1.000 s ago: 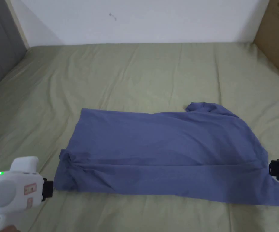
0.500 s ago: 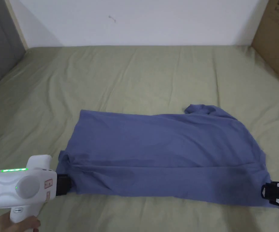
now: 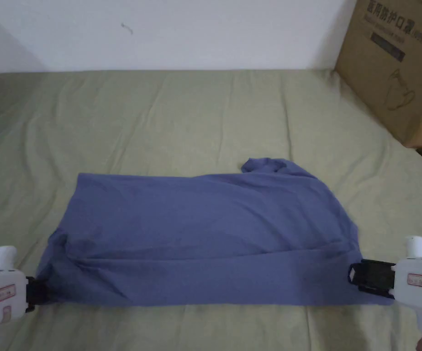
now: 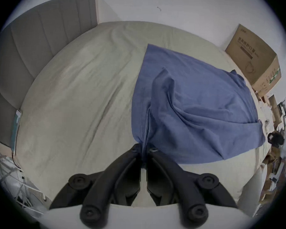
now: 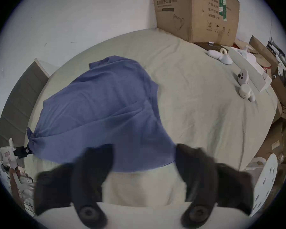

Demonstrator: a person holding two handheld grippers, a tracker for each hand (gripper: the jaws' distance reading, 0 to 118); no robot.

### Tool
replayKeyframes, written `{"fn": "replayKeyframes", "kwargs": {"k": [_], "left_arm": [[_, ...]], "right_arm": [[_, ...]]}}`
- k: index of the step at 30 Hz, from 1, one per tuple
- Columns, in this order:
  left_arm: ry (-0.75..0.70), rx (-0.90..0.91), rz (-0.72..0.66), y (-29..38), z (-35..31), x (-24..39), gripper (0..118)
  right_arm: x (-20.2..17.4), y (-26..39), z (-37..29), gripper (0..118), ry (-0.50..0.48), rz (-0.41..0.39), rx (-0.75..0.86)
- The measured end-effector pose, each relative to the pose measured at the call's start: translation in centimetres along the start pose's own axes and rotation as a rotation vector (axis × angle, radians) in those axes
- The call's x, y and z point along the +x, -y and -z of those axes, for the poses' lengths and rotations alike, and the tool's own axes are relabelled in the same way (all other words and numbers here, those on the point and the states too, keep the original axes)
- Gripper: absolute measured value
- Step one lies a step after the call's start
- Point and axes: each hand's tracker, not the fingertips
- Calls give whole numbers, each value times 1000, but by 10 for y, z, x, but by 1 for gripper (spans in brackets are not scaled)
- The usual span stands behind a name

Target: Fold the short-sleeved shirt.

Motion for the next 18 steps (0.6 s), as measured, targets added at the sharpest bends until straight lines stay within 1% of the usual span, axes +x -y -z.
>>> {"fn": "replayKeyframes", "kwargs": {"k": [3, 4, 5, 6, 7, 8, 9, 10, 11, 12, 16, 18], "left_arm": [[-6, -7, 25, 1, -1, 3, 4], [-6, -12, 26, 2, 0, 3, 4], [-10, -19, 25, 3, 1, 3, 4], [-10, -22, 24, 4, 1, 4, 4], [-9, -23, 20, 4, 1, 3, 4], [-6, -28, 19, 5, 1, 2, 4], [-5, -30, 21, 6, -1, 2, 4], [-8, -26, 25, 7, -3, 2, 4], [-9, -29, 31, 7, -5, 2, 4], [-6, -33, 36, 6, -6, 0, 4], [-5, -23, 36, 9, -18, -3, 4], [-11, -27, 52, 14, -24, -3, 4]], "right_arm": [[13, -5, 22, 86, 5, 42, -48], [15, -5, 34, 82, 5, 44, -99], [15, -1, 44, 64, 9, 36, -140], [13, 3, 53, 37, 26, -2, -173], [7, 8, 57, 37, 77, -46, -195], [3, 10, 54, 28, 45, -69, -208], [0, 10, 46, 21, -34, -66, -184], [-5, 7, 41, 8, 6, -82, -184], [-7, 5, 41, 8, 48, -130, -183], [-8, 3, 40, 8, 32, -123, -183], [-4, -3, 25, 8, 22, -85, -155], [-2, -4, 13, 8, 6, -85, -151]]}}
